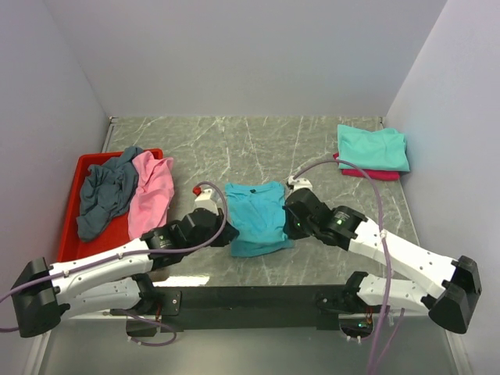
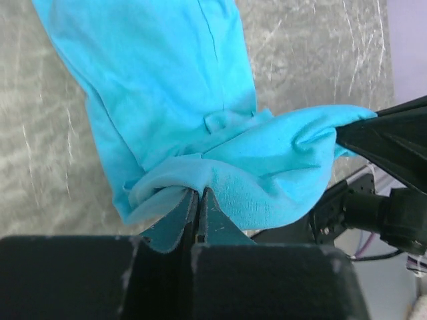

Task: Fold and stack the t-shirts
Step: Fold the tshirt

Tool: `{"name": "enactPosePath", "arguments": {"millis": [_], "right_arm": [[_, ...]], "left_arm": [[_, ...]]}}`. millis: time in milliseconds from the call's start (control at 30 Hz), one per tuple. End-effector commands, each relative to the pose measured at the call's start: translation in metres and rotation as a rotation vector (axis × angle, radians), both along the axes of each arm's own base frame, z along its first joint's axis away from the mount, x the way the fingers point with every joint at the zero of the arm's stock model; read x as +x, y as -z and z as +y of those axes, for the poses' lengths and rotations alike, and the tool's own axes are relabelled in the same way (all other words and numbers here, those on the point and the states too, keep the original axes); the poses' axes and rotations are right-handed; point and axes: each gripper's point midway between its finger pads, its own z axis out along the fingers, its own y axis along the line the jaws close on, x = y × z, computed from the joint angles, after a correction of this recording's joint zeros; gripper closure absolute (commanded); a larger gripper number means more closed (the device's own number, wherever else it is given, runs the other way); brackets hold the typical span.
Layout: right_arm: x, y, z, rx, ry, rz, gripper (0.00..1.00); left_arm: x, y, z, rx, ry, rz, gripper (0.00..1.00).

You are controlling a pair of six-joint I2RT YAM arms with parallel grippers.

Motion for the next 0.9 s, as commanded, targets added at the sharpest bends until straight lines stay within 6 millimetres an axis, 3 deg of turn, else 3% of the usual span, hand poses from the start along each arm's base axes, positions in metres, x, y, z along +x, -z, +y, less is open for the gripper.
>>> {"name": "enactPosePath", "arguments": {"millis": [0,367,867], "right_arm": [[0.031,-0.022,0.011,0.021,-0.019,-0.108,1.00],[0.068,-0.044,0.004,0.011,0.012,-0.162,1.00],[0.120,-0.006,0.008,-0.047,0.026,-0.090,1.00]], "left_arm": [[0.018,-0.032,-0.016,-0.053,0.046,-0.098,1.00],[0.047,-0.040,-0.003,-0.024,0.011,-0.144,1.00],[0.104,-0.016,0.003,0.023,0.011,-0.160,1.00]]}}
